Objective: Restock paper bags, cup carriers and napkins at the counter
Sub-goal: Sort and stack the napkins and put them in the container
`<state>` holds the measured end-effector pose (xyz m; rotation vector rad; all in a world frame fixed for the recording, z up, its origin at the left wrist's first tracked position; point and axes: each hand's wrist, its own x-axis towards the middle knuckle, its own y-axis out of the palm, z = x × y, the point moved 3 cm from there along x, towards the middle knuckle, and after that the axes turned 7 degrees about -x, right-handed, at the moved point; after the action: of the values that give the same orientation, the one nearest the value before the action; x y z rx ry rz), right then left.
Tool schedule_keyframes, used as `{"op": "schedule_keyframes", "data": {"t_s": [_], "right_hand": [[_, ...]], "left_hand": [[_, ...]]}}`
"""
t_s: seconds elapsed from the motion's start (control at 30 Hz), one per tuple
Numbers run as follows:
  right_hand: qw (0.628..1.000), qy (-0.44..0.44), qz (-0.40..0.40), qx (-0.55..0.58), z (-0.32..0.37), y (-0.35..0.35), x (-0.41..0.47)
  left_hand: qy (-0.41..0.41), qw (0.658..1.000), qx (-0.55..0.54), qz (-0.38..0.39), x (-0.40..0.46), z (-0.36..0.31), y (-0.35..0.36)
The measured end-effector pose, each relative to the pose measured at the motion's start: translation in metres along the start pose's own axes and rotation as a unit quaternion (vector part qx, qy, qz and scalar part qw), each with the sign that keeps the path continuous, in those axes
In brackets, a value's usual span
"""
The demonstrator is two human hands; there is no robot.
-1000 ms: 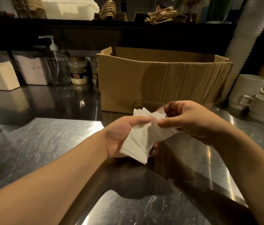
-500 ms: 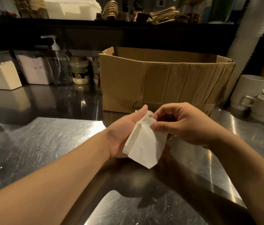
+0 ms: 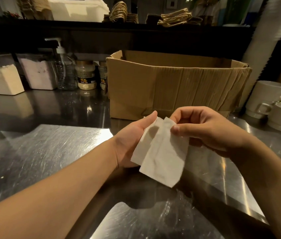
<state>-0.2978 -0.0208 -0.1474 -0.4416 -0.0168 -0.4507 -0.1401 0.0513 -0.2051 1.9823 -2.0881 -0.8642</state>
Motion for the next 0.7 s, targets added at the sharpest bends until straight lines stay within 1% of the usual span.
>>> {"op": "schedule_keyframes", "data": {"t_s": [0.07,0.1,0.23,0.33,0.37,0.4,0.47,0.57,0.63,0.7], "right_hand": [[0.994,0.006,-0.091,-0.067,-0.004,0.000,0.005],[0.988,0.009,-0.125,-0.086,-0.006,0.001,0.006],[0.967,0.012,-0.212,-0.143,-0.014,0.006,0.010],[0.925,-0.032,-0.272,-0.263,-0.011,0.010,0.009],[0.912,-0.050,-0.279,-0.295,-0.009,0.013,0.009],[0.906,-0.064,-0.275,-0.314,-0.007,0.016,0.009],[0.905,-0.067,-0.243,-0.342,-0.006,0.024,0.011],[0.913,-0.057,-0.167,-0.368,-0.007,0.035,0.013],[0.915,-0.054,-0.117,-0.383,-0.007,0.041,0.012],[0.903,-0.049,-0.102,-0.415,-0.007,0.044,0.012]], "left_hand": [[-0.001,1.000,-0.004,0.000,-0.002,0.000,0.001],[0.000,1.000,-0.017,0.004,-0.001,0.000,0.000],[0.005,0.999,-0.040,0.030,-0.001,0.002,0.002],[0.024,0.998,-0.054,0.003,0.000,0.000,0.001],[0.033,0.997,-0.066,-0.008,0.000,-0.001,-0.001],[0.039,0.996,-0.080,-0.015,0.000,-0.002,-0.001],[0.048,0.994,-0.097,-0.020,-0.001,-0.004,-0.003],[0.049,0.993,-0.109,-0.007,0.000,-0.005,-0.003],[0.048,0.989,-0.137,0.003,0.000,-0.004,0.000],[0.054,0.987,-0.152,0.003,0.000,-0.004,0.001]]}}
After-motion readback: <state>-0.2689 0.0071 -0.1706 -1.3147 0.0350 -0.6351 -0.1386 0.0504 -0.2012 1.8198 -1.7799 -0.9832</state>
